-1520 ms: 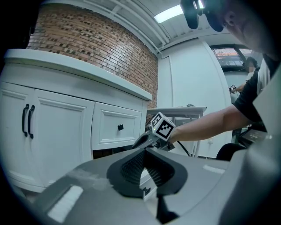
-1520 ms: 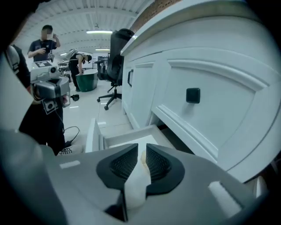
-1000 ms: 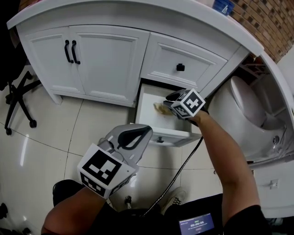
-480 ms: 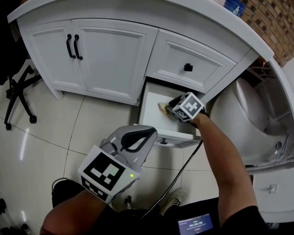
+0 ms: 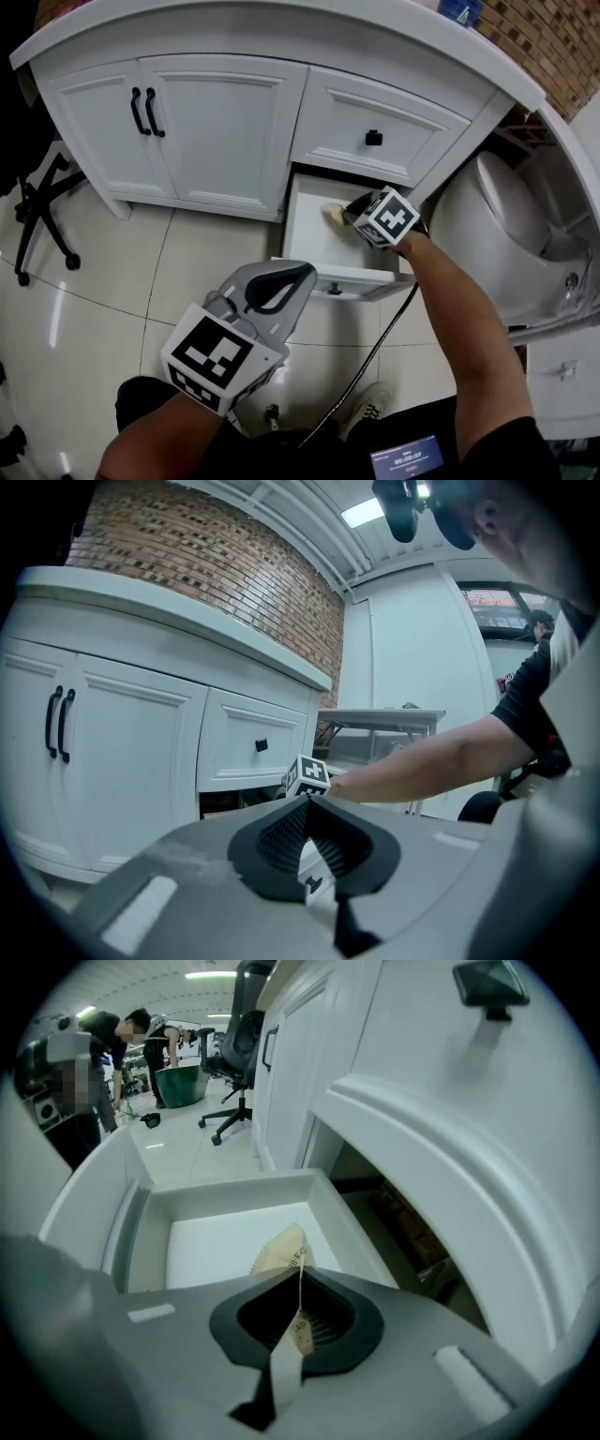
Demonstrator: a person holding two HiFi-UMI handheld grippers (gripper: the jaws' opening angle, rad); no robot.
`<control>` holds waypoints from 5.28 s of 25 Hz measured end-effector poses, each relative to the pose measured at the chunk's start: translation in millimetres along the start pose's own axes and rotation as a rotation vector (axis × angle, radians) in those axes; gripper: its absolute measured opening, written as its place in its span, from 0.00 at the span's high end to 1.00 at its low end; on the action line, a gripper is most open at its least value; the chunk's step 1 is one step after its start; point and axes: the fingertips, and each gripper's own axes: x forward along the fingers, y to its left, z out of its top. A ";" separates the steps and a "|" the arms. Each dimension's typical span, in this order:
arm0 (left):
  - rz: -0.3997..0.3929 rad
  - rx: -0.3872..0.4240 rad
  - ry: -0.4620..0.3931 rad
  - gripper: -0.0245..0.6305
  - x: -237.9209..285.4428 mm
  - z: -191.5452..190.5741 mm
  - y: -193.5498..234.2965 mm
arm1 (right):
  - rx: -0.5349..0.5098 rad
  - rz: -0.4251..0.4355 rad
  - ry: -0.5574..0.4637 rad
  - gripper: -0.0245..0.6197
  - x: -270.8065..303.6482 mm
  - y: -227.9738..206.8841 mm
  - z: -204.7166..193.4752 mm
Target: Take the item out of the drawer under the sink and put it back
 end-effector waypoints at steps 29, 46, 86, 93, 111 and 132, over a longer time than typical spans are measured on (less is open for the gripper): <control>0.017 0.046 -0.048 0.96 -5.2 7.9 -10.6 | 0.369 -0.128 -0.623 0.94 -252.8 101.8 23.0; 0.014 0.074 -0.050 0.96 -5.2 11.4 -18.2 | 0.372 -0.132 -0.639 0.95 -265.1 148.7 -2.8; 0.010 0.083 -0.058 0.96 -7.9 14.5 -24.6 | 0.432 -0.101 -0.644 0.95 -258.6 139.3 -11.0; 0.014 0.083 -0.055 0.96 -9.3 13.5 -22.1 | 0.441 -0.080 -0.640 0.95 -247.7 136.8 -9.1; 0.001 0.088 -0.052 0.96 -5.4 14.5 -16.9 | 0.425 -0.093 -0.583 0.95 -226.7 97.7 3.3; -0.006 0.062 -0.042 0.96 3.2 5.6 -7.0 | 0.188 -0.158 -0.176 0.94 -88.0 -7.0 14.8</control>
